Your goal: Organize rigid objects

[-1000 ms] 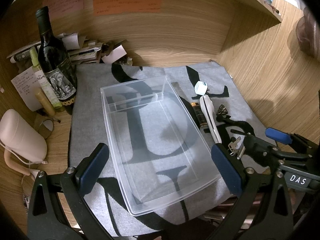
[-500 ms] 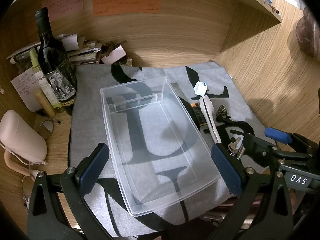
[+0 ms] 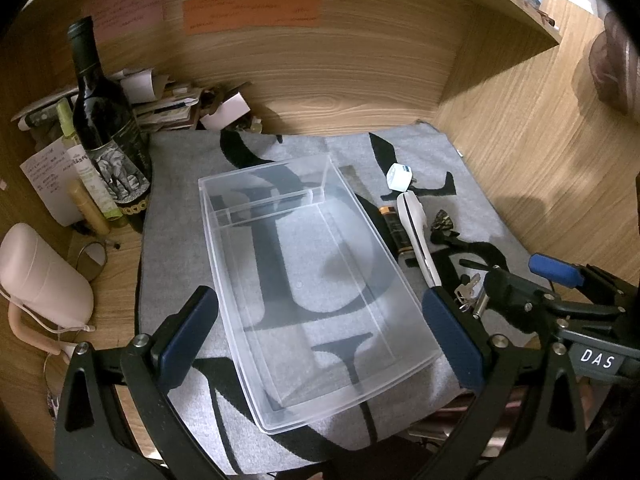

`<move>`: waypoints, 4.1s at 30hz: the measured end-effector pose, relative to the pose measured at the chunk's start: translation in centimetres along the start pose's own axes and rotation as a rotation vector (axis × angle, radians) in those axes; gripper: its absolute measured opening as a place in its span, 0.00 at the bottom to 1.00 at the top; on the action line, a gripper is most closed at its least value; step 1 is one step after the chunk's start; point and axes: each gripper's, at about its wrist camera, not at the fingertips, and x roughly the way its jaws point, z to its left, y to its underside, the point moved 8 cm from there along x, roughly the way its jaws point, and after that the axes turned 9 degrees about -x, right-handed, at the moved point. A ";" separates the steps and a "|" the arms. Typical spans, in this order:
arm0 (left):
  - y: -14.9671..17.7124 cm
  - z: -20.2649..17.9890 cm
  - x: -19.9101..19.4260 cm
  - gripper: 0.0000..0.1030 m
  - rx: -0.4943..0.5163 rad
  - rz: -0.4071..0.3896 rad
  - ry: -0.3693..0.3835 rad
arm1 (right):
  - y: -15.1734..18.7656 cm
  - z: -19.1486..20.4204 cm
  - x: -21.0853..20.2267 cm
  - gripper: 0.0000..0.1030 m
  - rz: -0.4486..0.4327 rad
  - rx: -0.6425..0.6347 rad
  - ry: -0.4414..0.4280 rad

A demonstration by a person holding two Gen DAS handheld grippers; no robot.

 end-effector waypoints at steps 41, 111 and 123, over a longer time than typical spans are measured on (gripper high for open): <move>-1.3 2.4 0.6 0.69 -0.076 0.008 -0.043 | -1.2 -1.8 -0.1 0.78 -0.026 0.012 0.064; -0.2 10.1 10.1 0.05 -0.354 0.290 -0.170 | -2.4 -11.3 12.5 0.31 0.203 0.248 -0.096; -0.3 10.1 10.4 0.05 -0.361 0.302 -0.172 | -2.0 -10.6 17.3 0.38 0.322 0.182 -0.080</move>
